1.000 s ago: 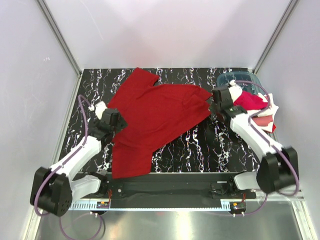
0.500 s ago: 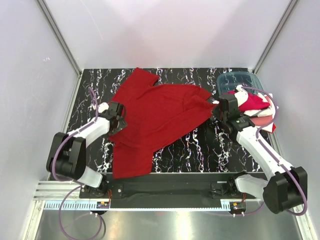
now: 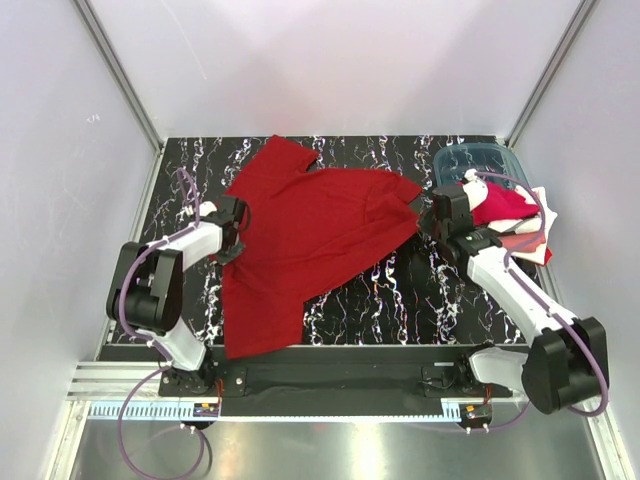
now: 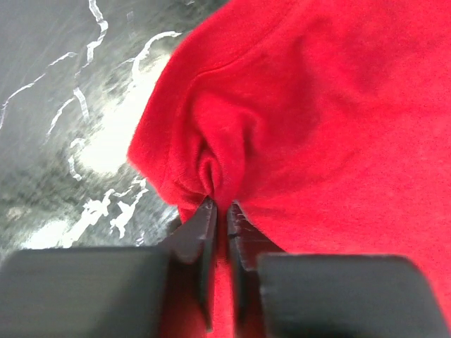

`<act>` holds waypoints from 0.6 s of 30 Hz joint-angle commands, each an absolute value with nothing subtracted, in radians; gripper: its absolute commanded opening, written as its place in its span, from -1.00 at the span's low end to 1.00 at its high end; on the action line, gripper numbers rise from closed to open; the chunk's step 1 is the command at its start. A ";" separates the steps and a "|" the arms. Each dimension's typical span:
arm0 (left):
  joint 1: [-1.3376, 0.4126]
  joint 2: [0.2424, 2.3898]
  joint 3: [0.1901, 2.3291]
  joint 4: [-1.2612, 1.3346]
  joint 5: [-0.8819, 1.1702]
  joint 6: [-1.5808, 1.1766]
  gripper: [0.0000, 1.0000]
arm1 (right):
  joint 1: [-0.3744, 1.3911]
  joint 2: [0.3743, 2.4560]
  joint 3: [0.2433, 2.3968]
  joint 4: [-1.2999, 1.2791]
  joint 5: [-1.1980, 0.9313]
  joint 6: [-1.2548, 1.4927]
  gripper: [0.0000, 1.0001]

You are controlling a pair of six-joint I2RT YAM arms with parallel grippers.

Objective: Fold and stack the t-shirts
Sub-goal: Fold the tshirt

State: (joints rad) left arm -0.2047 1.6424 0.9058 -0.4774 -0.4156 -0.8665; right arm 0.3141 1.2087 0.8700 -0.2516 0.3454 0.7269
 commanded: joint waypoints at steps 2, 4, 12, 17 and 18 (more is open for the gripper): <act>-0.166 1.735 0.991 -0.463 -0.344 -0.877 -1.00 | 0.319 1.301 0.899 -0.196 0.281 0.739 -1.00; -0.155 1.784 1.047 -0.480 -0.333 -0.902 -1.00 | 0.318 1.345 0.920 -0.202 0.261 0.739 -1.00; -0.051 1.974 1.320 -0.506 -0.256 -0.986 -1.00 | 0.318 1.364 0.911 -0.199 0.304 0.744 -1.00; 0.000 2.075 1.417 -0.396 -0.200 -0.939 -1.00 | 0.314 1.403 0.948 -0.244 0.371 0.742 -1.00; -0.002 2.075 1.420 -0.365 -0.196 -0.915 -1.00 | 0.313 1.411 0.954 -0.250 0.373 0.744 -1.00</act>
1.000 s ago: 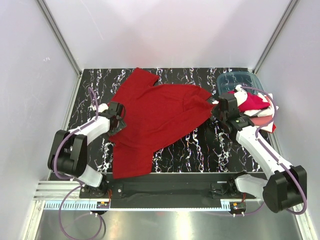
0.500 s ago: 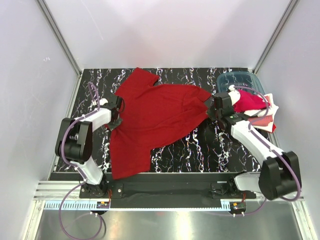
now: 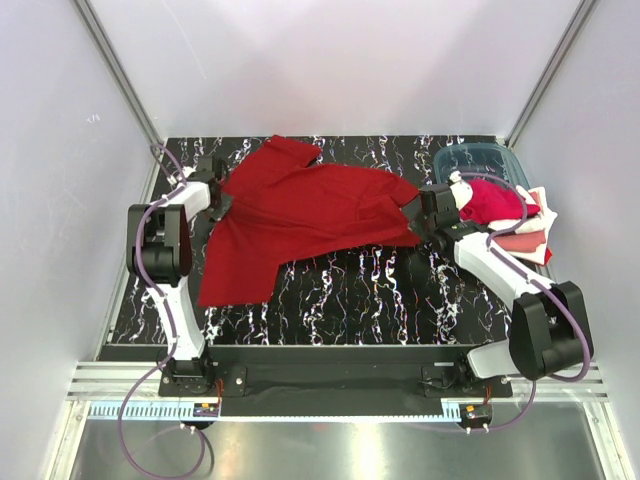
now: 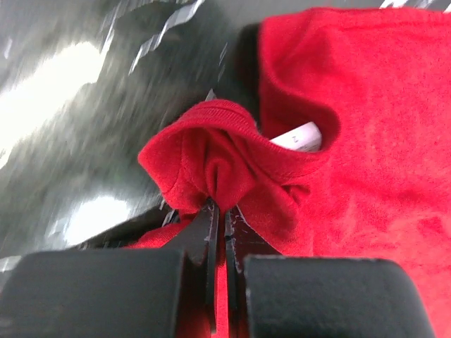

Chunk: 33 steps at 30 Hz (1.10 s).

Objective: Fold and stack the t-shirts
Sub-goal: Fold the tshirt

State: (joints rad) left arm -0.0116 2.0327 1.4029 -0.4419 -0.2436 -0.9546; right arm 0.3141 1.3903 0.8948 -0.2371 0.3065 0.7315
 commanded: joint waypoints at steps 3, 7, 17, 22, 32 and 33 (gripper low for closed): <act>-0.002 2.019 1.390 -0.307 -0.209 -0.855 -0.91 | 0.301 1.445 0.959 -0.238 0.319 0.744 -1.00; -0.002 1.863 1.195 -0.142 -0.157 -0.815 -0.49 | 0.298 1.462 0.963 -0.210 0.287 0.726 -1.00; -0.044 1.517 0.979 -0.294 -0.268 -0.836 0.89 | 0.298 1.465 0.945 -0.163 0.224 0.710 -1.00; -0.051 1.275 0.865 -0.408 -0.298 -0.885 0.87 | 0.298 1.456 0.943 -0.155 0.207 0.698 -1.00; -0.057 0.867 0.615 -0.663 -0.319 -1.014 0.59 | 0.298 1.443 0.933 -0.150 0.207 0.701 -1.00; -0.058 0.830 0.601 -0.693 -0.313 -1.015 0.59 | 0.298 1.443 0.933 -0.153 0.209 0.701 -1.00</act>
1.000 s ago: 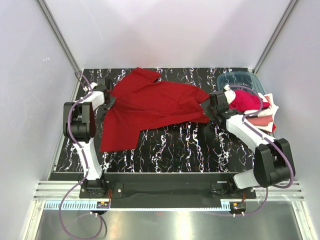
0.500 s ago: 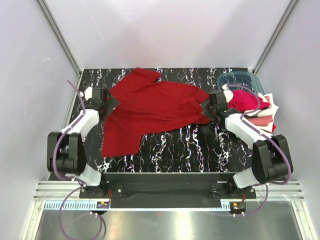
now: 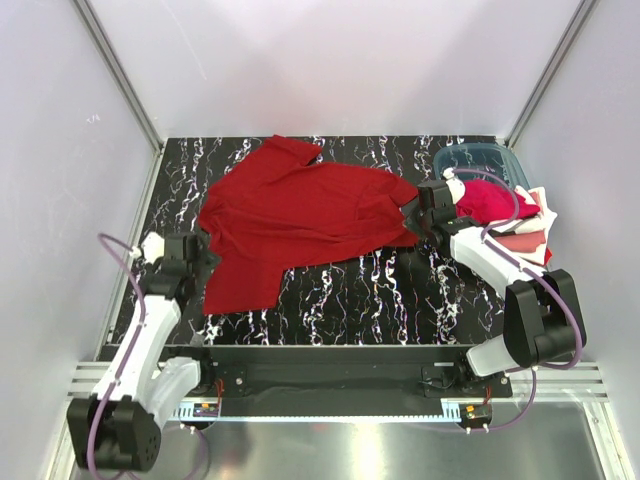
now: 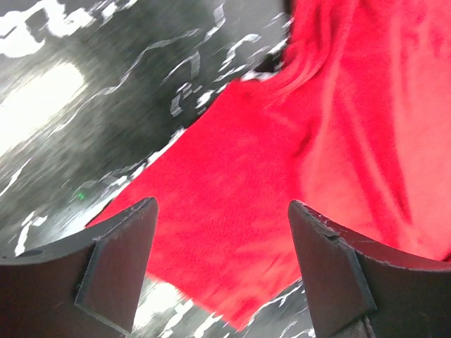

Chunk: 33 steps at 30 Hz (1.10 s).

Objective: Fold and stack the t-shirts
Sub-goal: Fold the tshirt

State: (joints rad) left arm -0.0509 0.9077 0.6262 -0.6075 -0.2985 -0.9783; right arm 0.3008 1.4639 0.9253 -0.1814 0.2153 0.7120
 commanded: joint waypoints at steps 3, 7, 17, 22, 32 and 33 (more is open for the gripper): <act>-0.060 0.792 0.592 -0.777 -0.310 -1.041 0.59 | 0.298 1.440 0.933 -0.166 0.221 0.703 -1.00; -0.063 0.801 0.591 -0.839 -0.299 -1.040 0.58 | 0.298 1.427 0.922 -0.164 0.232 0.707 -1.00; -0.115 0.902 0.601 -0.815 -0.334 -1.025 0.46 | 0.298 1.425 0.925 -0.169 0.241 0.709 -1.00; -0.118 1.009 0.636 -0.815 -0.359 -1.025 0.44 | 0.298 1.425 0.925 -0.169 0.239 0.713 -1.00; -0.118 1.199 0.712 -0.827 -0.399 -1.054 0.33 | 0.298 1.420 0.920 -0.173 0.245 0.719 -0.99; -0.118 1.210 0.713 -0.821 -0.402 -1.055 0.31 | 0.299 1.416 0.920 -0.172 0.245 0.721 -0.99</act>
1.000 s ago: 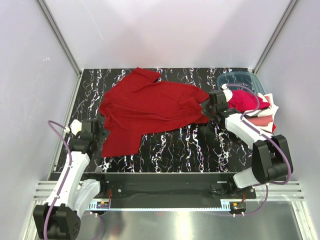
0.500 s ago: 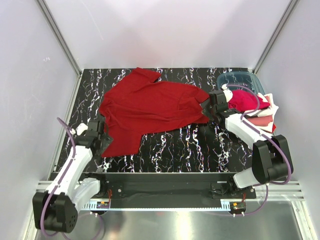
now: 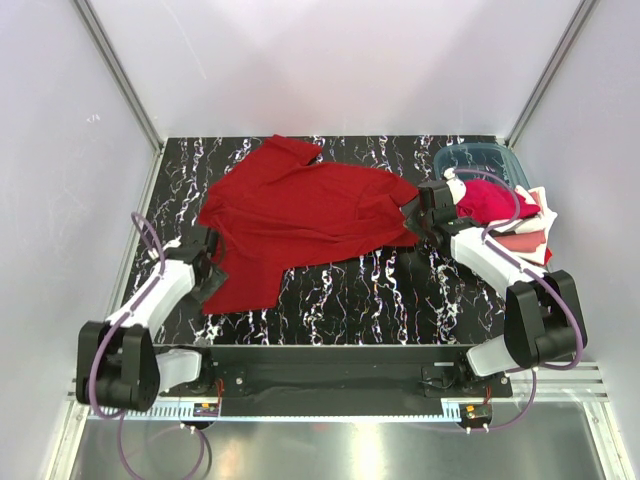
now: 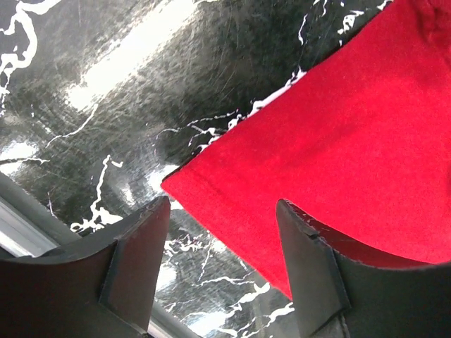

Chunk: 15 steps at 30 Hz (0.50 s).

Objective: Fold and stack the t-shirts
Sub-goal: Fold the tshirt

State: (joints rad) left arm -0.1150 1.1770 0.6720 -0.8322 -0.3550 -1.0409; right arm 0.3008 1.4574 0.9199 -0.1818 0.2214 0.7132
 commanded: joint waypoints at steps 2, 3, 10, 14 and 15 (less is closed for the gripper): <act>-0.118 1.241 0.719 -0.815 -0.402 -1.060 0.28 | 0.299 1.414 0.919 -0.172 0.245 0.721 -0.99; -0.118 1.250 0.724 -0.813 -0.400 -1.063 0.27 | 0.298 1.414 0.919 -0.172 0.247 0.722 -0.99; -0.118 1.321 0.741 -0.813 -0.410 -1.071 0.21 | 0.298 1.416 0.919 -0.173 0.247 0.727 -0.98; -0.118 1.361 0.730 -0.781 -0.394 -1.071 0.18 | 0.298 1.414 0.917 -0.173 0.249 0.727 -0.98; -0.120 1.367 0.723 -0.764 -0.371 -1.068 0.13 | 0.298 1.413 0.917 -0.173 0.250 0.729 -0.97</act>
State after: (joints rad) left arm -0.1158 1.3457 0.7033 -0.8104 -0.3737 -1.0557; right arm 0.3008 1.4521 0.9161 -0.1818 0.2237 0.7166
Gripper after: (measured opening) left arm 0.578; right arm 0.066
